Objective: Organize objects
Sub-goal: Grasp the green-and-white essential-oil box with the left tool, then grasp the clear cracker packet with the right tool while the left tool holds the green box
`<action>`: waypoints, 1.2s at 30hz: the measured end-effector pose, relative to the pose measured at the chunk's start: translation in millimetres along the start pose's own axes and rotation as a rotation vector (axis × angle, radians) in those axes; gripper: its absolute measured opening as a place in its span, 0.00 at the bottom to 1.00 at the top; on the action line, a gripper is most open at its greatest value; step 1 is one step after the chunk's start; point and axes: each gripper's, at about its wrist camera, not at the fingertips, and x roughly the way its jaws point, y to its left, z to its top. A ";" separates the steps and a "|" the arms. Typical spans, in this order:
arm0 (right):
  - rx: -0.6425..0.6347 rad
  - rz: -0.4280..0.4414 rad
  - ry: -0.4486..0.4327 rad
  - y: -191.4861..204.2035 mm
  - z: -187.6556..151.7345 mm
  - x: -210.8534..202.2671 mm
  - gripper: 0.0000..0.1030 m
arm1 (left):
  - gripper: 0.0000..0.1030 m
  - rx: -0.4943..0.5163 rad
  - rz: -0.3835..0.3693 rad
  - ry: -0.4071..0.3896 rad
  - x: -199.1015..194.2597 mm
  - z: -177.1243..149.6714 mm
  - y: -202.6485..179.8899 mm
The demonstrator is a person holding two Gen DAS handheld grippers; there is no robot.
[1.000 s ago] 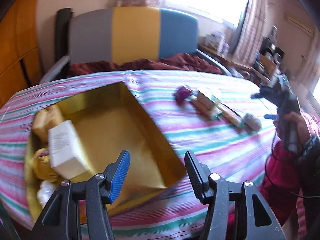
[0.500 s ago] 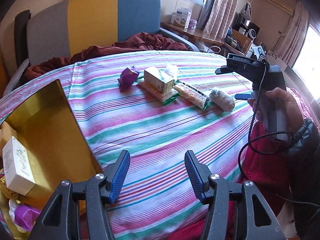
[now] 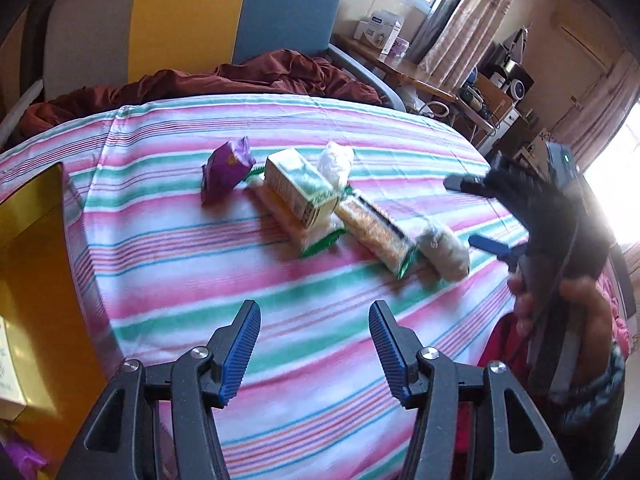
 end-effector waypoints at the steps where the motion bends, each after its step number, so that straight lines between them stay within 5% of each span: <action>1: -0.004 0.005 0.003 0.8 -0.3 0.4 1.00 | 0.55 -0.011 -0.007 -0.001 3.5 7.1 -0.2; 6: -0.013 0.026 0.020 3.9 0.3 4.4 1.00 | 0.55 -0.070 0.010 0.009 27.8 35.5 2.4; 11: -0.003 0.051 0.036 2.9 0.8 6.5 1.00 | 0.55 -0.025 0.071 -0.026 44.5 64.4 -9.6; 19: 0.001 0.077 0.043 2.2 0.8 7.0 1.00 | 0.55 -0.070 0.139 0.030 95.9 96.5 -4.7; 20: -0.001 0.077 0.043 2.2 0.9 7.0 1.00 | 0.48 -0.068 0.153 0.033 100.0 97.6 -2.5; 22: -0.003 0.077 0.044 2.1 1.3 7.8 1.00 | 0.31 -0.065 0.153 0.030 101.7 93.8 1.8; 32: -0.056 0.106 0.039 12.5 0.6 4.7 1.00 | 0.30 0.033 0.100 -0.003 52.8 11.8 3.1; 36: -0.189 0.133 -0.017 35.2 -3.7 -5.9 1.00 | 0.30 0.112 0.082 0.018 38.0 -30.6 -8.6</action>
